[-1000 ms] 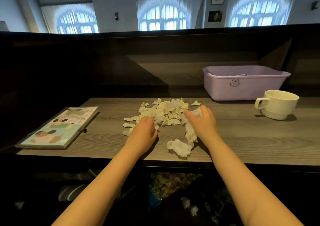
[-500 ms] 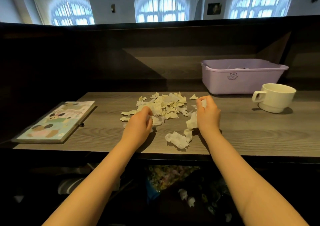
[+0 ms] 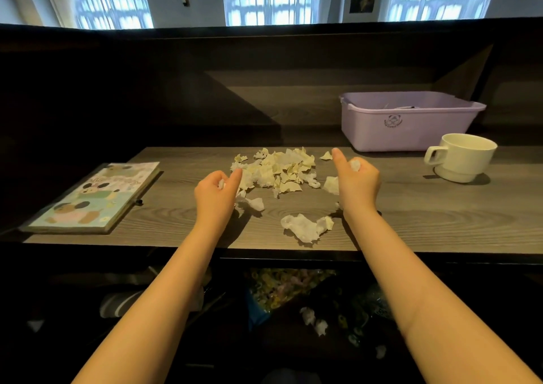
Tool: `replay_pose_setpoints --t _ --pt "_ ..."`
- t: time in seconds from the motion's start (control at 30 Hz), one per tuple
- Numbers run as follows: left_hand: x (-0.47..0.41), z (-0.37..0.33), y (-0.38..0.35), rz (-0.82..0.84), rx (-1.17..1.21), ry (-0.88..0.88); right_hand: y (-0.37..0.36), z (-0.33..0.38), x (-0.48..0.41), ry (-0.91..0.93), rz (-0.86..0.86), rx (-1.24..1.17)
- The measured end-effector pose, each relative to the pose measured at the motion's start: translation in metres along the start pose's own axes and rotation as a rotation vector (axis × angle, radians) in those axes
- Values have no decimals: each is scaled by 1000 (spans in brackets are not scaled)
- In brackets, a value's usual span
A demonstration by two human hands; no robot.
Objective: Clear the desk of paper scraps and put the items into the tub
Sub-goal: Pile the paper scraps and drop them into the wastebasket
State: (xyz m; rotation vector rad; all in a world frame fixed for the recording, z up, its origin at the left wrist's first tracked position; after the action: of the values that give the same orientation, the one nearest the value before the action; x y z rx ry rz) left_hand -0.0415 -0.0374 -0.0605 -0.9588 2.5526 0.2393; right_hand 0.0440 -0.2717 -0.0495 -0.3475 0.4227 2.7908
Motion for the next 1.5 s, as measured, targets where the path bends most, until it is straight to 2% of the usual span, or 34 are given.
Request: replay_pose_setpoints --t 0.13,0.2,0.3,0.43,0.5,0.57,0.7,0.8,0.87,1.0,1.1,1.37,1.5 --pt "-6 6 8 -95 115 114 -7 14 0 55 40 48" --pt "-10 7 10 -70 36 104 -11 20 2 88 49 60" --pt "-13 4 1 159 -301 -40 -16 27 7 132 53 69" --pt "-3 4 -19 575 -666 -72 -19 29 11 148 69 86" --pt "2 1 -25 675 -914 -160 -18 29 11 146 76 70" --pt "6 1 -30 700 -1060 -224 -16 31 11 142 81 62" --pt "13 2 -36 683 -1125 -249 -13 37 12 146 76 42" --pt "17 0 -39 667 -1159 -344 -11 38 14 146 77 57" --pt "15 -3 -36 597 -1075 -370 -9 39 17 143 82 65" --pt "-1 -22 -12 268 -539 -287 -8 46 25 160 88 32" --pt "-4 -35 6 122 -254 -185 -10 54 35 186 93 7" --pt "19 -31 47 -40 454 245 -35 69 80 176 162 -148" --pt "42 -30 72 -49 540 273 -54 70 122 161 263 -239"
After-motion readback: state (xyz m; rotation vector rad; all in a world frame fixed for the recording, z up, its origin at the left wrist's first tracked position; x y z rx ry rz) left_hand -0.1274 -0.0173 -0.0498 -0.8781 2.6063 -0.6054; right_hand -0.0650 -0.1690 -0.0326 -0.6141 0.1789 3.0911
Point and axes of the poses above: each hand's wrist, its own x-axis away from the middle knuckle, its own y-axis out of the back of the hand, z = x × y, the point moved 5 cm from there along -x, towards the middle knuckle, and after that the axes turned 14 degrees about x, right-handed, at the moved point
